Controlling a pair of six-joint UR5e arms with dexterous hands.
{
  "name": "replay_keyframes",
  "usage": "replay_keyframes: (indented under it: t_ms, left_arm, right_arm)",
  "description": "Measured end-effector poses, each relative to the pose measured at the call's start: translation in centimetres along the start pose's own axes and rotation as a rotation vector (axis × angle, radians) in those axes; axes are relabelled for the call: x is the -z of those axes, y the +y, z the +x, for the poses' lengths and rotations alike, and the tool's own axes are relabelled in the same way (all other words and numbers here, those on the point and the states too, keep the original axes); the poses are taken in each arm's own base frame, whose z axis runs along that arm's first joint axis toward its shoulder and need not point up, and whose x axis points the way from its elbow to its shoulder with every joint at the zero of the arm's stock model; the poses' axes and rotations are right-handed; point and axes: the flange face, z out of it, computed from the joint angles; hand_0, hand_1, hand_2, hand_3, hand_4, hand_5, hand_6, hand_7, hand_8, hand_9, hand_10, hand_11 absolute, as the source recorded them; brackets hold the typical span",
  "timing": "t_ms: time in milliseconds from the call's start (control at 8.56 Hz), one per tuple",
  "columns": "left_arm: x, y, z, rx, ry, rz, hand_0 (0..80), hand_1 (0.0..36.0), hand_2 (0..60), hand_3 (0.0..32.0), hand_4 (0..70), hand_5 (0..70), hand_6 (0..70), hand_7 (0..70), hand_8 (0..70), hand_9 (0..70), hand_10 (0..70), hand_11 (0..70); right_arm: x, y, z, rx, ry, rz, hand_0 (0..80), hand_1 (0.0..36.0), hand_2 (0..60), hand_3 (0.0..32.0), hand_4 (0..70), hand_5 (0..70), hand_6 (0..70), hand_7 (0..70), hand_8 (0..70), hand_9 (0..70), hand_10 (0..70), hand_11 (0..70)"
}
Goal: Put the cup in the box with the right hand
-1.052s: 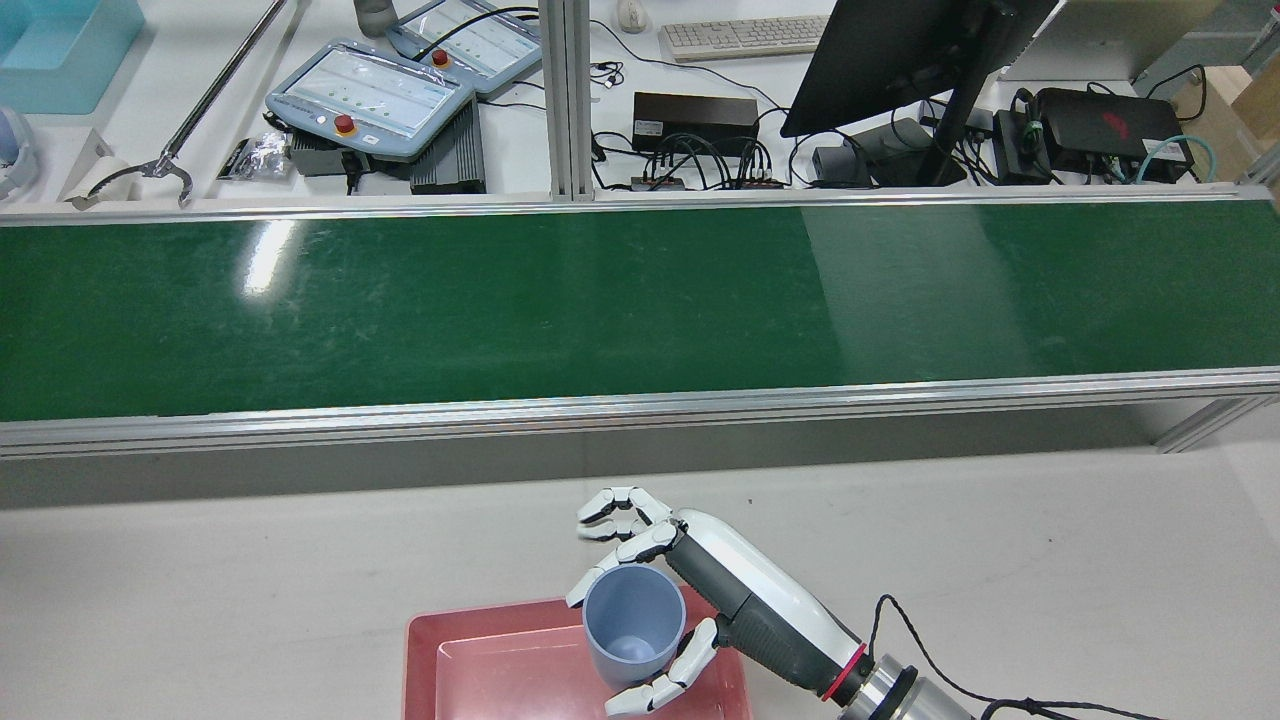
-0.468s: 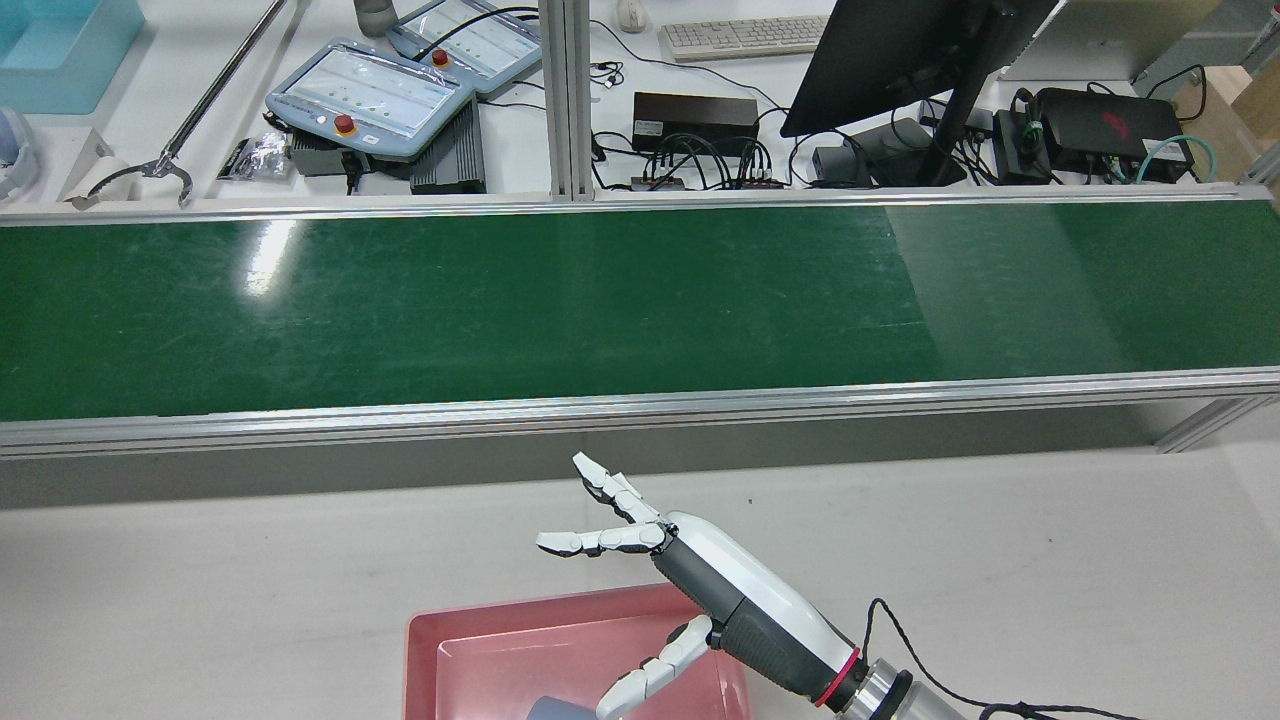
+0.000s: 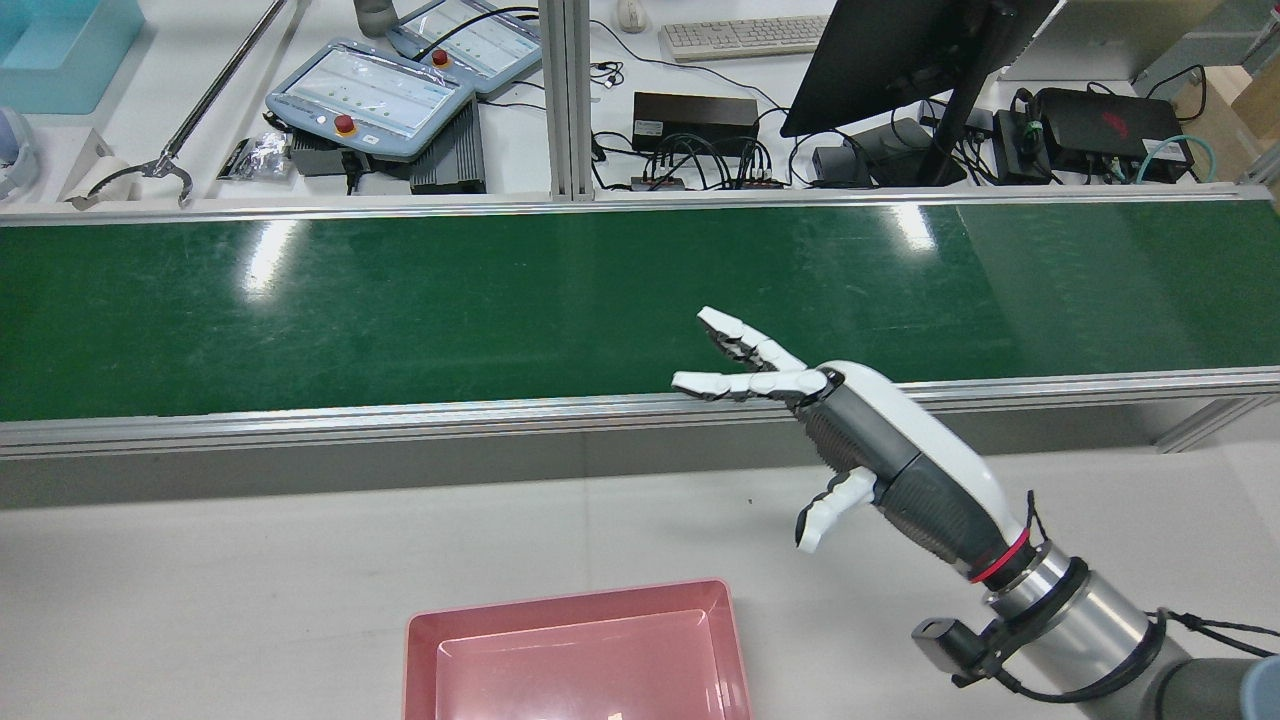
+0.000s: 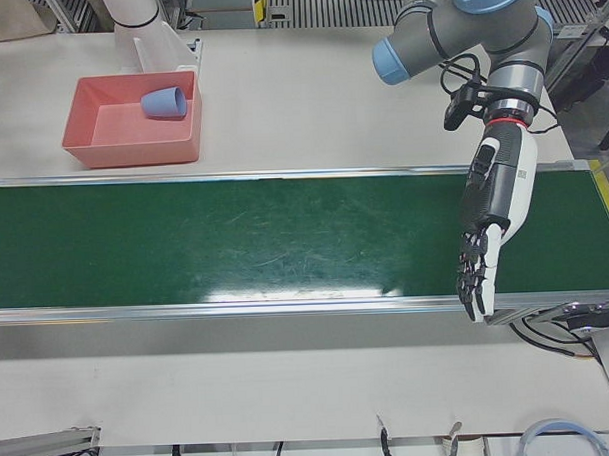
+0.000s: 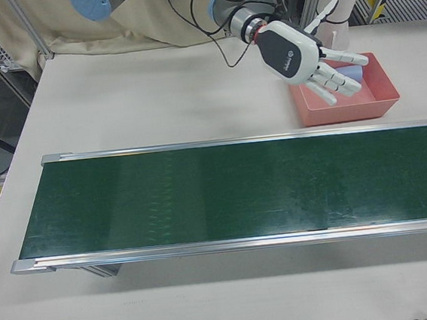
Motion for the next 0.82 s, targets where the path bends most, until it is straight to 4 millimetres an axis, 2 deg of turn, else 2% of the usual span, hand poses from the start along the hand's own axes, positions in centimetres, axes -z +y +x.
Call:
replay_keyframes:
  t_ms: [117,234,351,468,584,701,818]
  left_arm:
    - [0.0,0.0,0.0,0.000,0.000,0.000,0.0,0.0,0.0,0.0,0.0,0.0,0.0,0.0,0.0,0.0,0.0,0.0]
    - [0.0,0.0,0.0,0.000,0.000,0.000,0.0,0.0,0.0,0.0,0.0,0.0,0.0,0.0,0.0,0.0,0.0,0.0]
    - [0.0,0.0,0.0,0.000,0.000,0.000,0.0,0.0,0.0,0.0,0.0,0.0,0.0,0.0,0.0,0.0,0.0,0.0]
    - [0.0,0.0,0.0,0.000,0.000,0.000,0.0,0.0,0.0,0.0,0.0,0.0,0.0,0.0,0.0,0.0,0.0,0.0]
    - [0.0,0.0,0.0,0.001,0.000,0.000,0.0,0.0,0.0,0.0,0.0,0.0,0.0,0.0,0.0,0.0,0.0,0.0]
    - [0.0,0.0,0.0,0.000,0.000,0.000,0.0,0.0,0.0,0.0,0.0,0.0,0.0,0.0,0.0,0.0,0.0,0.0]
    - [0.0,0.0,0.0,0.000,0.000,-0.001,0.0,0.0,0.0,0.0,0.0,0.0,0.0,0.0,0.0,0.0,0.0,0.0]
  right_arm:
    - [-0.2,-3.2,-3.5,-0.002,-0.023,0.035,40.6,0.0,0.0,0.0,29.9,1.3,4.7,20.4,7.1,15.2,2.7,4.1]
    - [-0.6,-7.5,-6.5,-0.004,-0.016,0.077,39.5,1.1,3.2,0.0,29.3,1.4,4.9,21.1,7.2,15.6,3.0,4.5]
    - [-0.7,-11.5,-9.5,-0.004,-0.004,0.119,40.8,2.3,3.4,0.0,26.6,1.8,5.1,21.5,7.5,15.9,3.2,5.1]
    - [-0.3,-15.5,-13.7,0.009,-0.008,0.165,36.5,3.7,10.2,0.0,22.1,1.9,5.2,21.9,8.0,16.7,3.8,5.9]
    - [1.0,-19.3,-18.6,0.028,-0.026,0.221,34.0,4.4,13.4,0.0,18.0,2.1,5.1,21.3,8.0,16.7,4.0,6.3]
    - [2.8,-23.1,-22.7,0.030,-0.058,0.273,37.6,2.9,6.6,0.0,17.9,2.3,5.1,20.5,8.3,16.9,4.4,6.8]
    - [5.1,-27.1,-25.8,0.014,-0.104,0.315,39.6,2.0,3.2,0.0,20.0,2.3,5.3,21.7,8.5,17.3,4.5,7.0]
